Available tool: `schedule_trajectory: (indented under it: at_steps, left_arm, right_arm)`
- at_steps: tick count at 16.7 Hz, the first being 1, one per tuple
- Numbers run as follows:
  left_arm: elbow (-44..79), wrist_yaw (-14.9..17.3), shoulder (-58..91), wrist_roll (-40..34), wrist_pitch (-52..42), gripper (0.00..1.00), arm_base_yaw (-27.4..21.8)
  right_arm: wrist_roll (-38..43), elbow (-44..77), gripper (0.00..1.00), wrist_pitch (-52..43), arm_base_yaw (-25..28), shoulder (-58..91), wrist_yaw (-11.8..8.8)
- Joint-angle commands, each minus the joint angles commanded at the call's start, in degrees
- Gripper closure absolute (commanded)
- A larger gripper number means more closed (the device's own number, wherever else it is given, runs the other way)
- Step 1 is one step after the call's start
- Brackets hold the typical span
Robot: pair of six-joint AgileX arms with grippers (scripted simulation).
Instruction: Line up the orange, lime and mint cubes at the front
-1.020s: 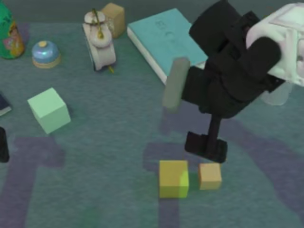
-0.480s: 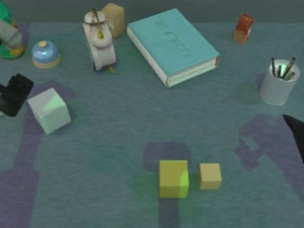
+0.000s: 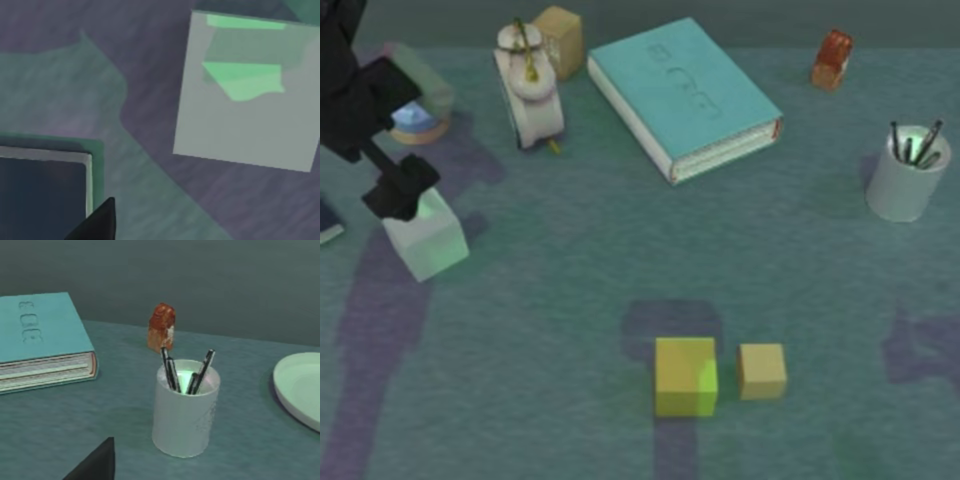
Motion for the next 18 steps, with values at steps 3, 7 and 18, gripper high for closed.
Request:
schedule_trajectory:
  at_steps: [3, 7, 18]
  left_arm:
    - [6.96, 0.11, 7.62, 3.00, -4.05, 0.00, -0.48]
    - [9.82, 0.18, 10.68, 4.21, -5.62, 0.00, -0.66]
    - [1.07, 0.22, 15.33, 4.32, 8.29, 0.00, -0.57]
  right_arm:
    - [2.99, -5.83, 0.00, 4.32, -2.54, -7.62, 0.83]
    - [4.25, -8.07, 0.00, 6.08, -3.49, -10.74, 1.23]
    - [4.25, -8.07, 0.00, 6.08, -3.49, -10.74, 1.23]
